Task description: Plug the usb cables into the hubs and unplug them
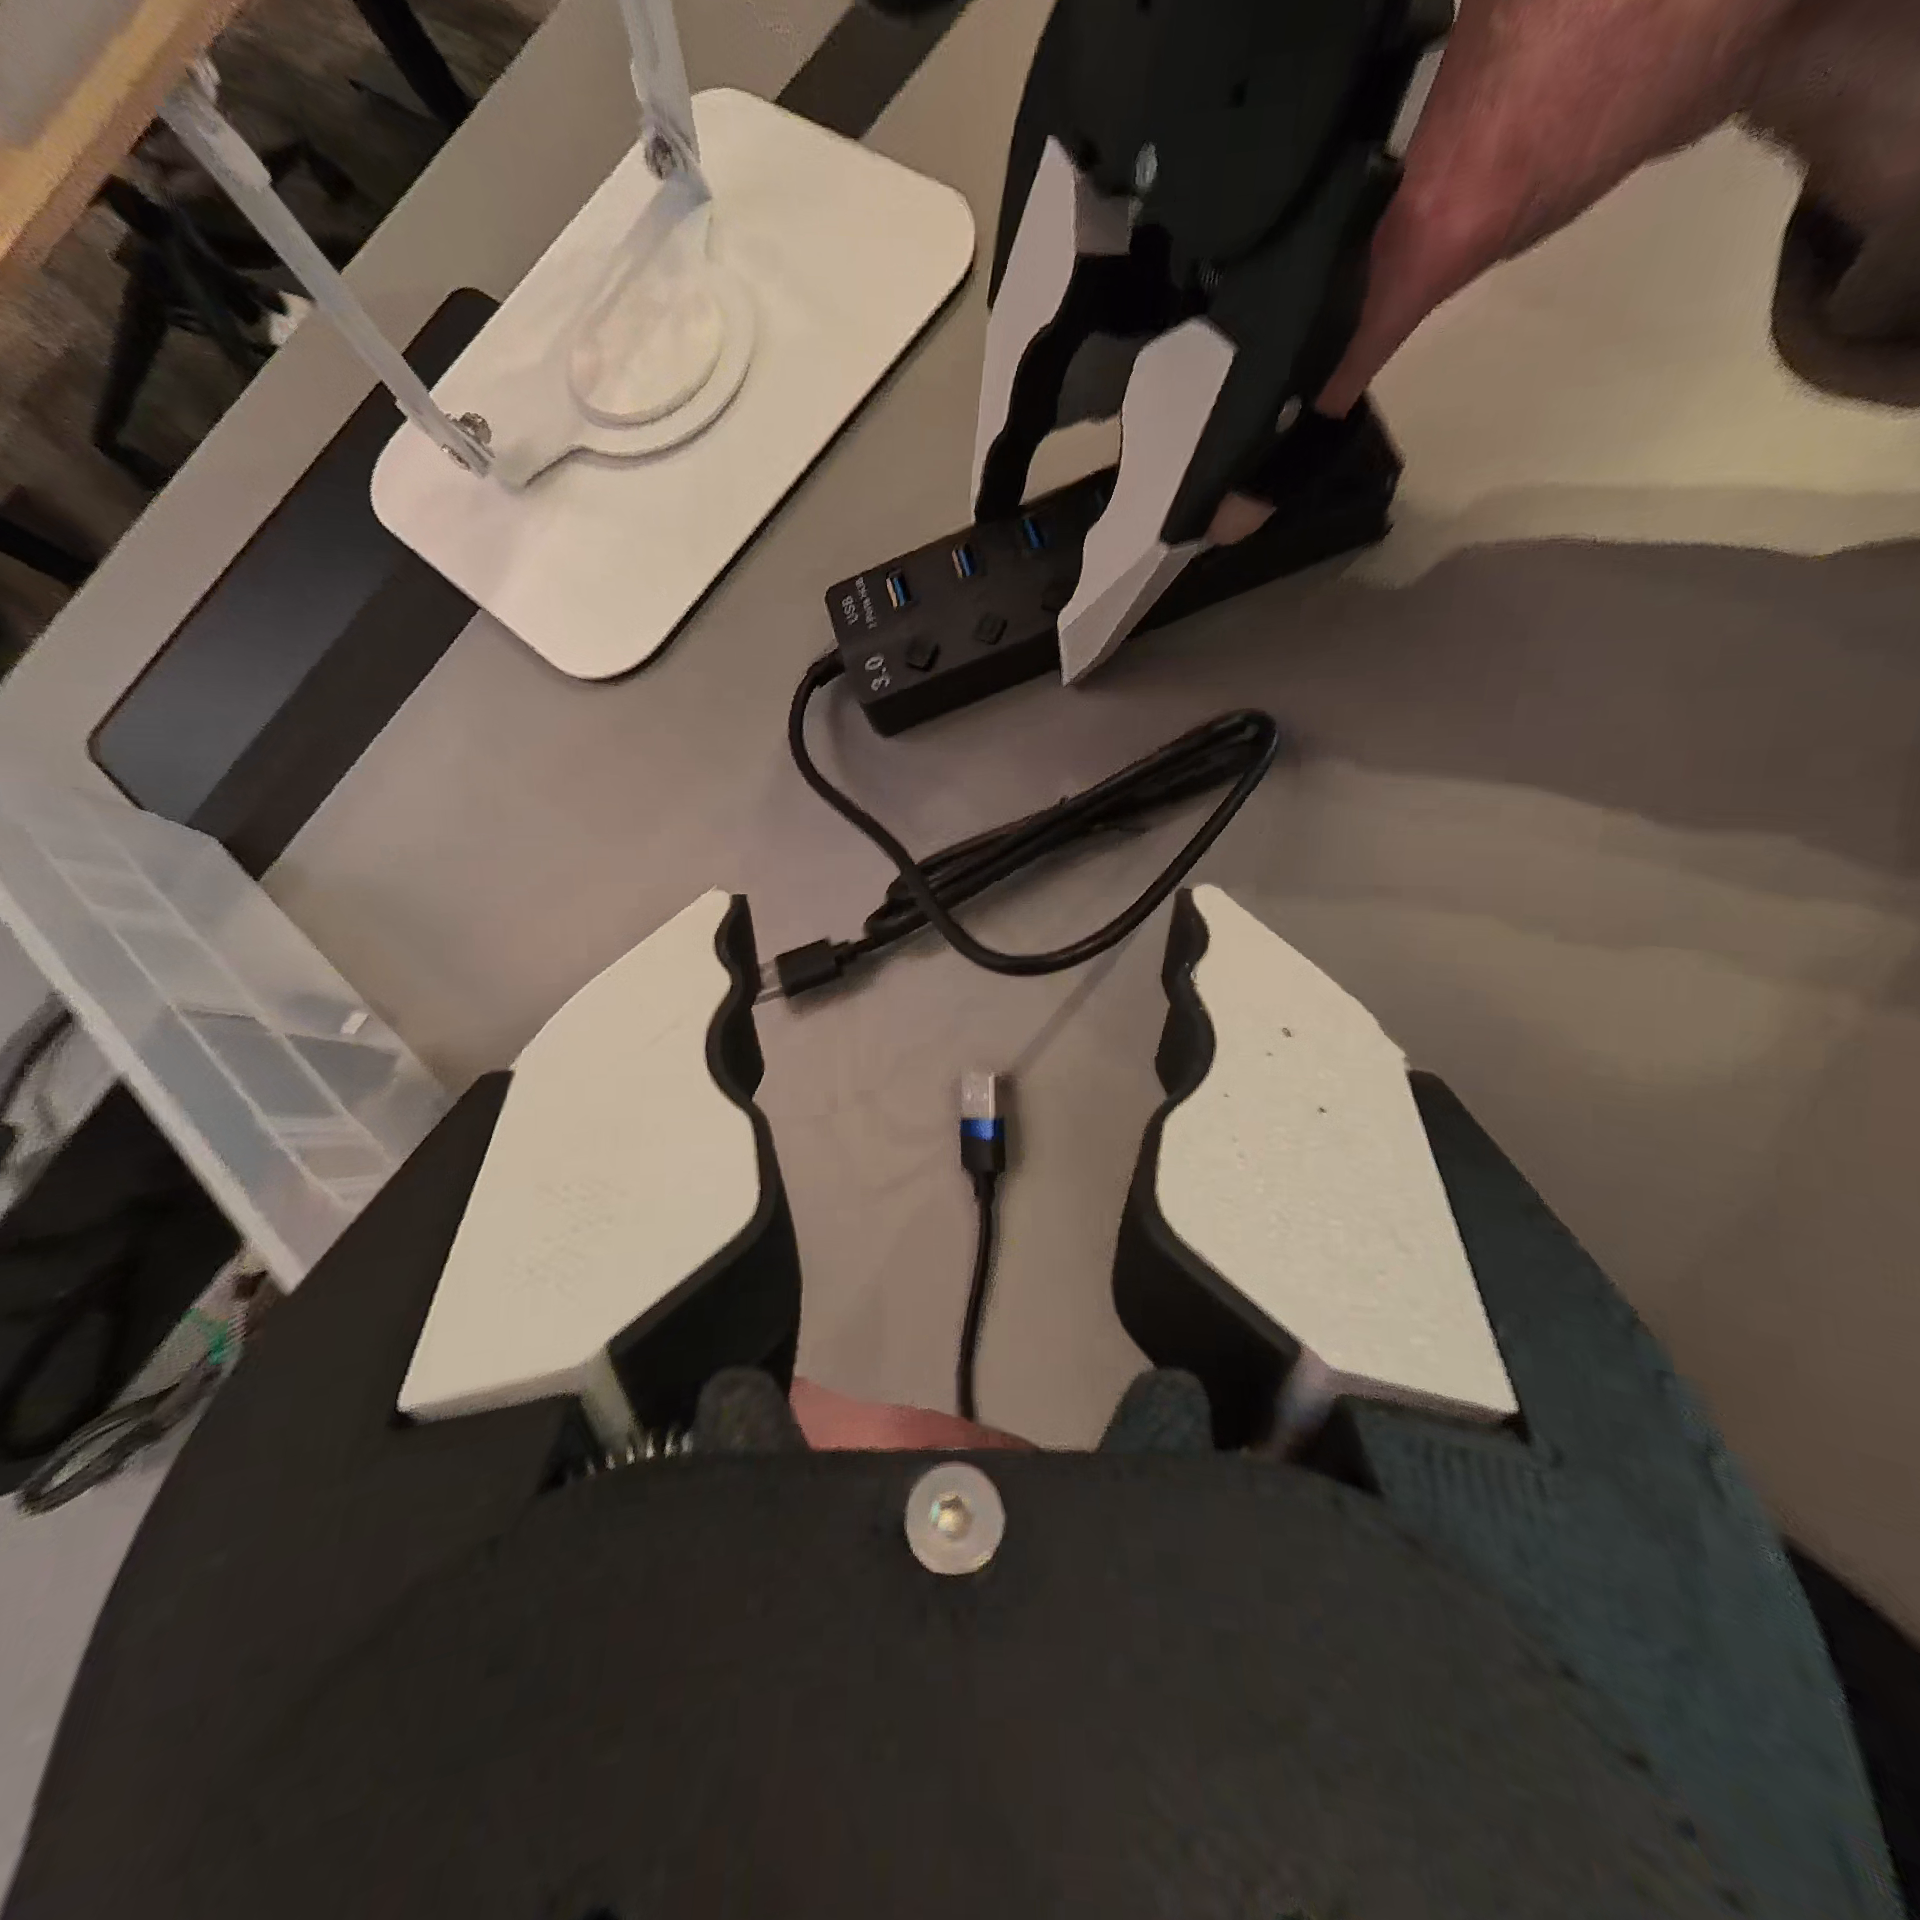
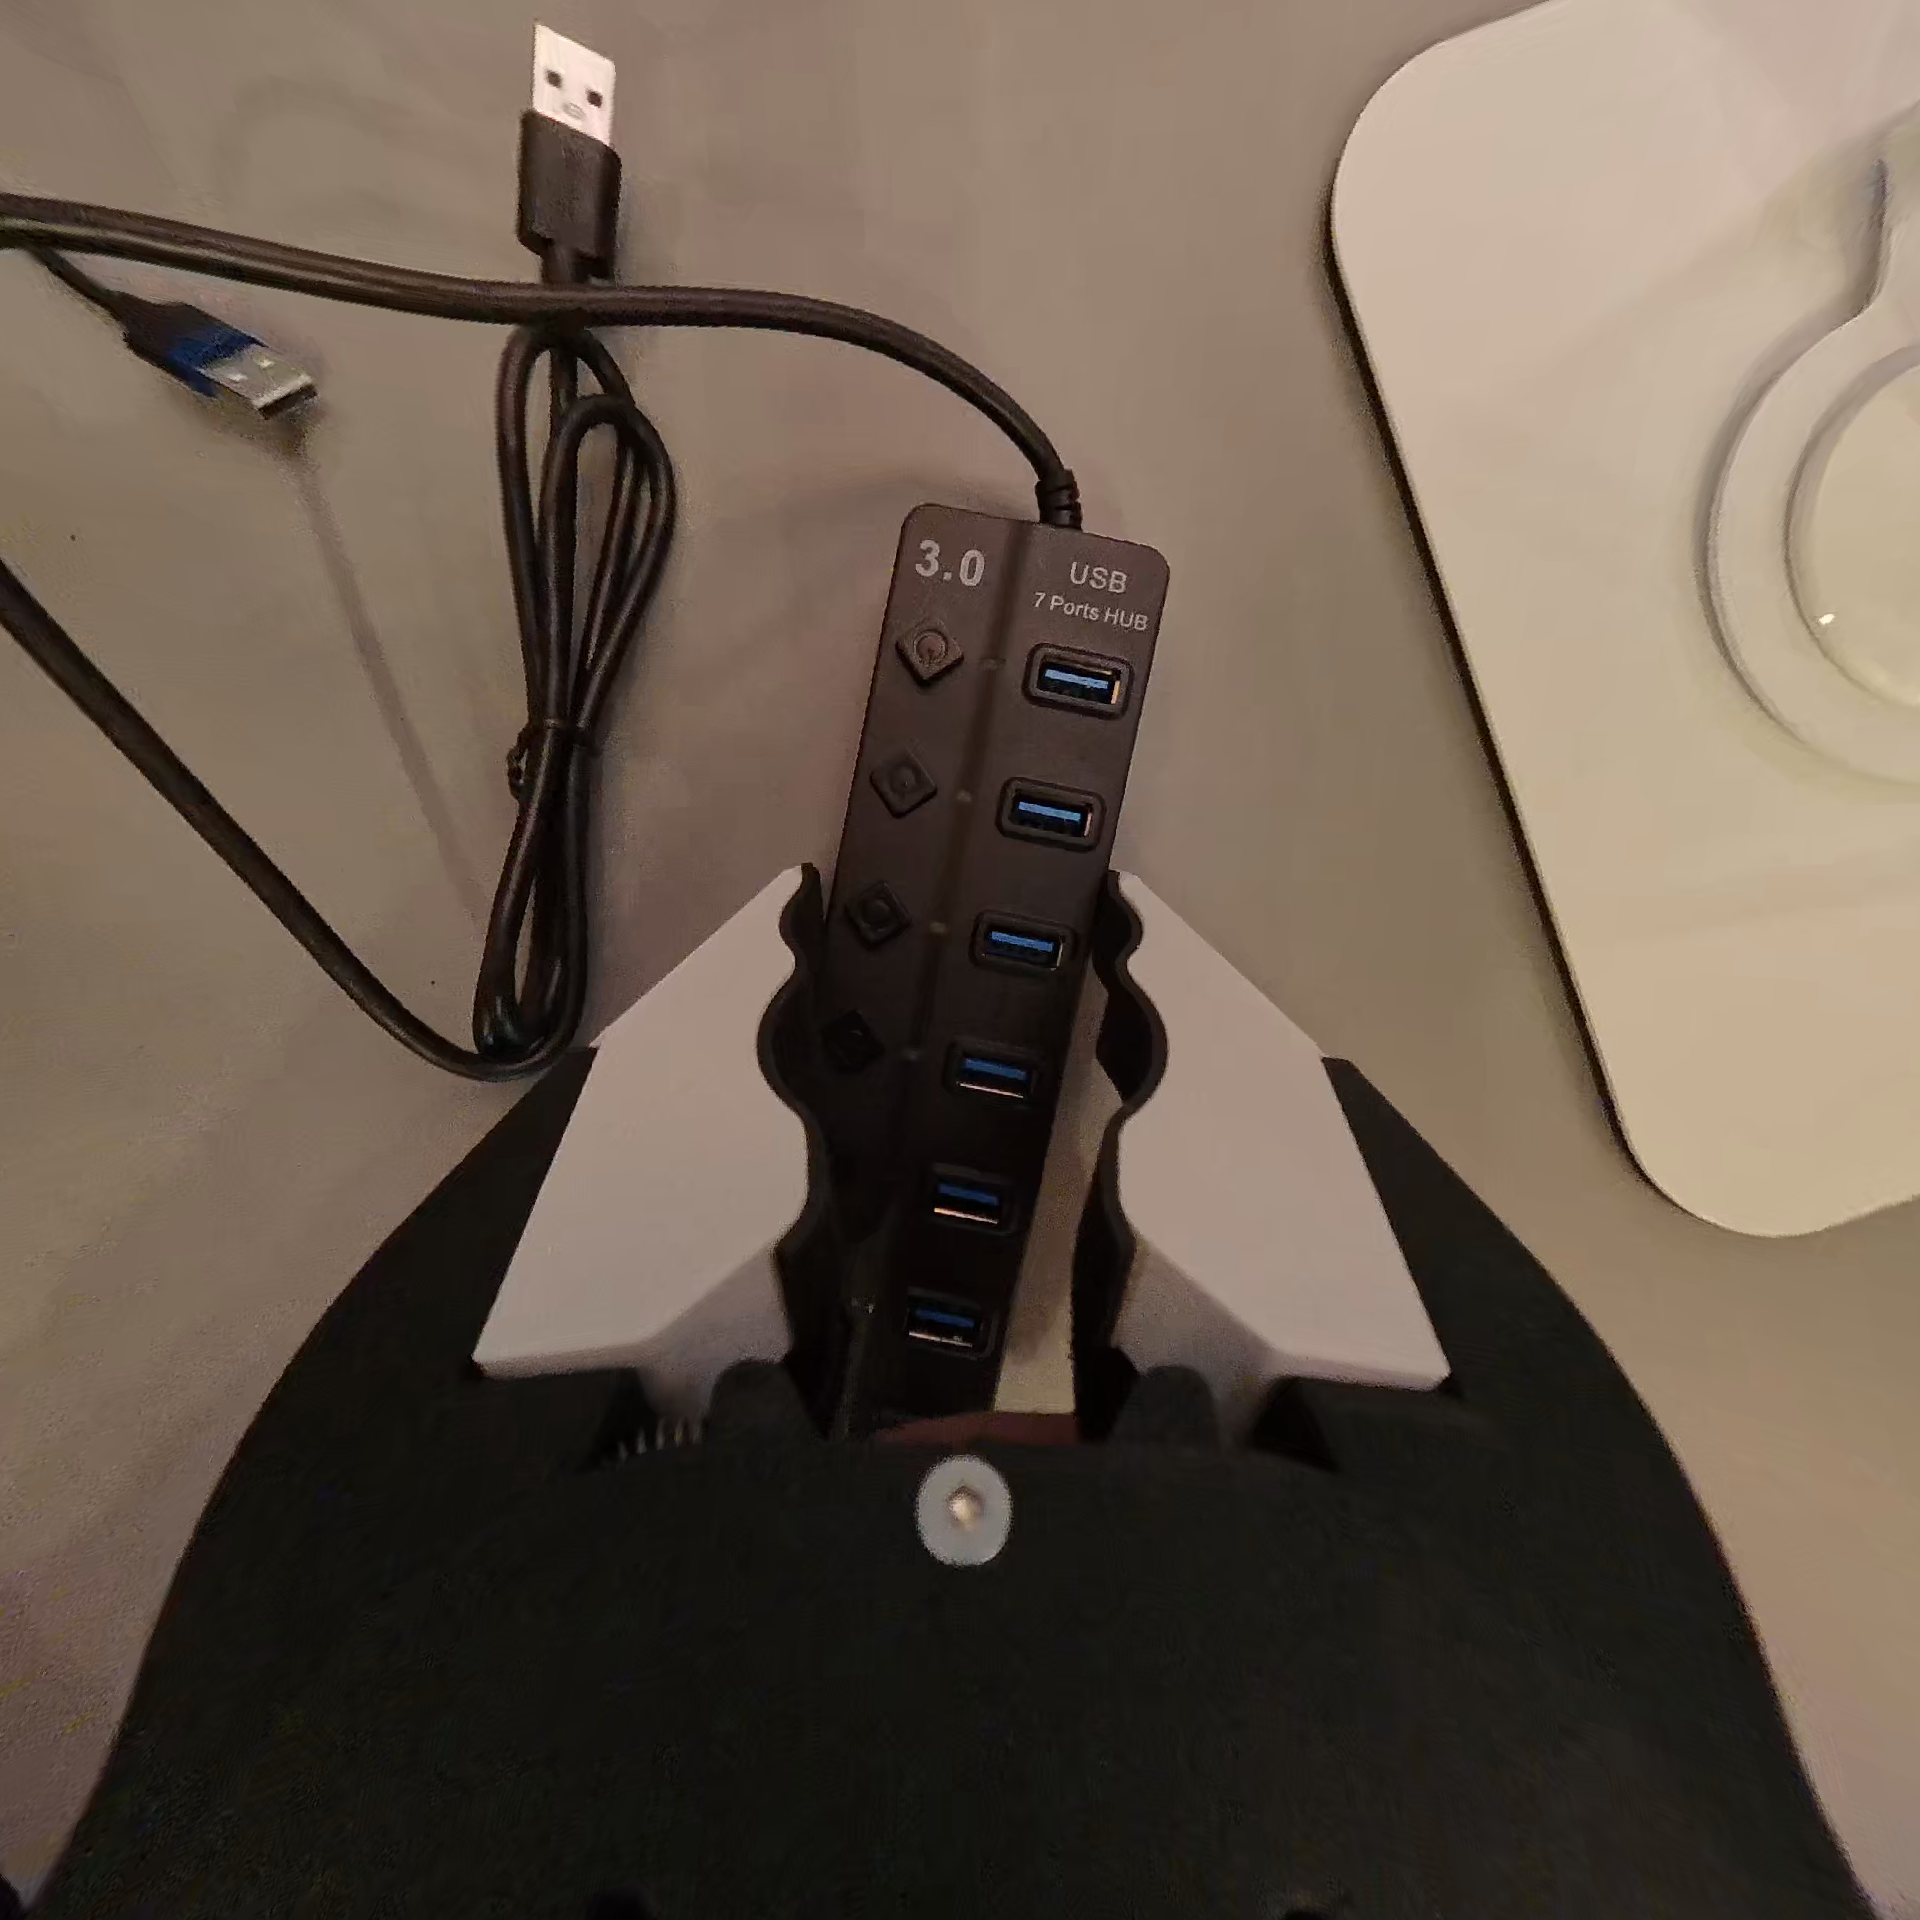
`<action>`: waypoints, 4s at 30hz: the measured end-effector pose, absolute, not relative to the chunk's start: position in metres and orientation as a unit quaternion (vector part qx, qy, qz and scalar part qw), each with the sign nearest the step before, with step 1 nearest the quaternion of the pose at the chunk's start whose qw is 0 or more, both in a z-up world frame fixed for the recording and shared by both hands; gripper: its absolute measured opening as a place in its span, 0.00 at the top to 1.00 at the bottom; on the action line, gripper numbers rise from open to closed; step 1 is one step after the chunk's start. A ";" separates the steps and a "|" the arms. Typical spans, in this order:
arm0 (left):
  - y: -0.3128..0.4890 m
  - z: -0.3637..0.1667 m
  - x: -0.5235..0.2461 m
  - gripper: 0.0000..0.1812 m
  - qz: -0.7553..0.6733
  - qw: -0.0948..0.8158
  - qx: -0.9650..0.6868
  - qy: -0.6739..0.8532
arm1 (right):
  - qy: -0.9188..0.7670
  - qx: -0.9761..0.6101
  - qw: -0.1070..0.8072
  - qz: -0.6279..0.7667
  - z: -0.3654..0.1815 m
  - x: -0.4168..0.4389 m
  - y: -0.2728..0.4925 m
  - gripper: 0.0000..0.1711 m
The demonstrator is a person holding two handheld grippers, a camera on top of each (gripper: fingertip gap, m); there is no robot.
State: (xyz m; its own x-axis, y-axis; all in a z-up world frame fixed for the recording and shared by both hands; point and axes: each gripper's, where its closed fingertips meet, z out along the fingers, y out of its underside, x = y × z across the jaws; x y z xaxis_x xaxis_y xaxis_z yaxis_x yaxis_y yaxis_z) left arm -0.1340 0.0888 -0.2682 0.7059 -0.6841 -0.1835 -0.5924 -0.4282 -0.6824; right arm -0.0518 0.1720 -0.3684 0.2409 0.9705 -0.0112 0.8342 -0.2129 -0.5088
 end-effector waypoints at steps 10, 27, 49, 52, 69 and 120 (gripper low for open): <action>0.104 -0.230 -0.087 0.63 -0.241 0.414 -0.827 0.294 | -0.553 -0.737 0.320 0.222 -0.324 -0.066 0.191 0.70; 0.199 -0.219 -0.112 0.48 -0.340 0.302 -0.844 0.284 | -0.602 -0.583 0.531 0.127 -0.224 -0.081 0.180 0.70; 0.170 -0.187 -0.075 0.87 -0.287 0.304 -0.770 0.482 | -0.640 -0.520 0.557 0.096 -0.196 -0.050 0.170 0.71; 0.161 -0.181 -0.070 0.87 -0.251 0.294 -0.745 0.543 | -0.624 -0.542 0.531 0.187 -0.186 -0.032 0.160 0.72; 0.072 -0.155 -0.011 0.87 -0.124 0.106 -0.525 0.836 | -0.614 -0.422 0.277 0.607 -0.185 -0.030 0.059 0.54; 0.108 -0.218 -0.007 0.65 -0.263 0.507 -0.717 0.400 | -0.449 -0.331 0.446 0.700 -0.112 -0.060 0.086 0.61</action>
State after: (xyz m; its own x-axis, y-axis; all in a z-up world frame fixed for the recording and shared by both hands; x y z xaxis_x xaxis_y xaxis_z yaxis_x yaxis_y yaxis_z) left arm -0.0072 0.1083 -0.2185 0.5417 -0.8402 -0.0272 -0.3065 -0.1673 -0.9370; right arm -0.0604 0.0864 -0.1123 -0.3817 0.9221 -0.0629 -0.3270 -0.1984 -0.9240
